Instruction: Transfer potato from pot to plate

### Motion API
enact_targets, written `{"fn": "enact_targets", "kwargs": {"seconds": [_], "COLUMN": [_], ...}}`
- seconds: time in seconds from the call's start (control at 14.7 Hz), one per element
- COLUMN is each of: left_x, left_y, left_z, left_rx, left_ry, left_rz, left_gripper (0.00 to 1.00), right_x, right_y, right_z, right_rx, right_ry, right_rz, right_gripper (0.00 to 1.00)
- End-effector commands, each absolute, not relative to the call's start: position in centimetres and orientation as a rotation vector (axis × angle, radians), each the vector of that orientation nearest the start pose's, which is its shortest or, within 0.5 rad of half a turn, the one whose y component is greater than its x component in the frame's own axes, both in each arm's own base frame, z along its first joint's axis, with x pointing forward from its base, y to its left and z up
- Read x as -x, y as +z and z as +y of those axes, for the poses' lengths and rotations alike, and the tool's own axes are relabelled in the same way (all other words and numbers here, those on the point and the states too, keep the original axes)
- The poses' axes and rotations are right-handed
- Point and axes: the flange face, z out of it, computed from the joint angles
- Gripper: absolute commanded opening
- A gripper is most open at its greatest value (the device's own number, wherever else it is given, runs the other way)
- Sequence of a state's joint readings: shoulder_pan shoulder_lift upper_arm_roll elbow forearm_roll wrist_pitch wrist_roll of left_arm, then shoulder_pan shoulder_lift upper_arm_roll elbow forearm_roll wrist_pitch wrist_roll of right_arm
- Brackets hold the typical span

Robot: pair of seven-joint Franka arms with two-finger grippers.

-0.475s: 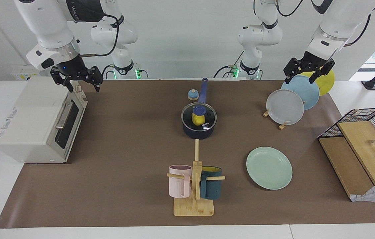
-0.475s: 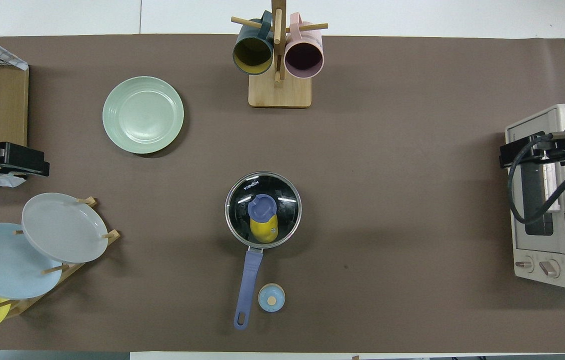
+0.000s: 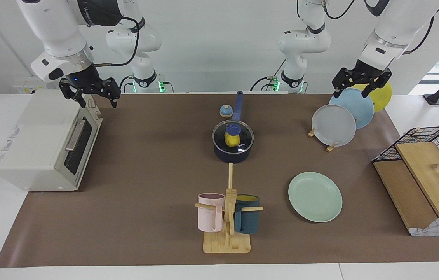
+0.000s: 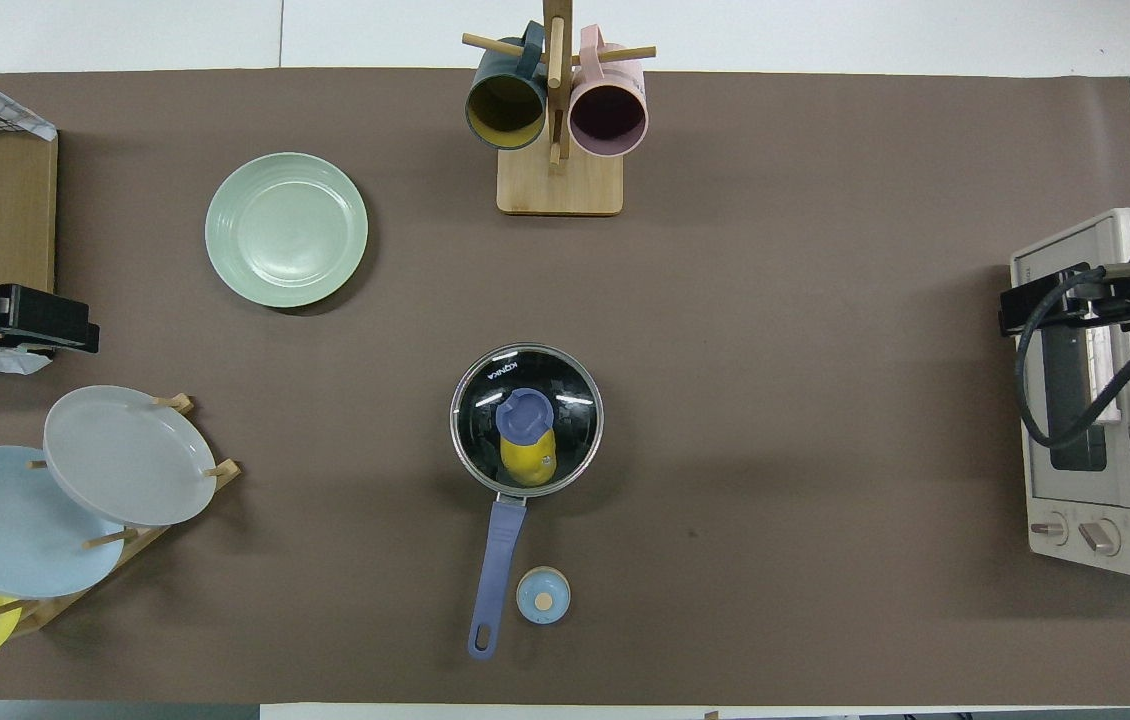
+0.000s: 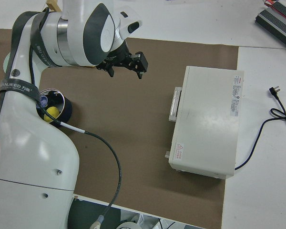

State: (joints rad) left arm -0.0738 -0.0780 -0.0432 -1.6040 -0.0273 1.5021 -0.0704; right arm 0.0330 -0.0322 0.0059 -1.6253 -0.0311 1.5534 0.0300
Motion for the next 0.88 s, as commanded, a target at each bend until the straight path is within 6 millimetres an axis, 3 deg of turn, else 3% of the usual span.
{"fn": "enact_targets", "kwargs": {"seconds": [0.0,0.34,0.54,0.75,0.81], "left_x": [-51.0,-51.0,-51.0,-51.0,-51.0], "left_y": [64.7,64.7,64.7,64.7,64.7], "left_z": [-6.5,-6.5,-6.5,-6.6,-6.6], "left_rx": [3.147,3.146,3.146,3.146,3.146], "left_ry": [0.035,0.042,0.04,0.04,0.04], "left_rz": [0.068,0.063,0.066,0.066,0.066], "left_gripper": [1.0,1.0,1.0,1.0,1.0], "right_x": [-54.0,-53.8,-54.2,-54.2,-54.8], "right_y": [61.7,61.5,61.2,62.3,62.3], "right_z": [1.6,1.5,2.9,7.0,9.3], "right_rx": [3.155,3.156,3.153,3.167,3.165], "right_ry": [0.082,0.084,0.063,0.004,0.021], "right_rz": [-0.041,-0.036,-0.082,-0.18,-0.189], "right_gripper": [1.0,1.0,1.0,1.0,1.0]}}
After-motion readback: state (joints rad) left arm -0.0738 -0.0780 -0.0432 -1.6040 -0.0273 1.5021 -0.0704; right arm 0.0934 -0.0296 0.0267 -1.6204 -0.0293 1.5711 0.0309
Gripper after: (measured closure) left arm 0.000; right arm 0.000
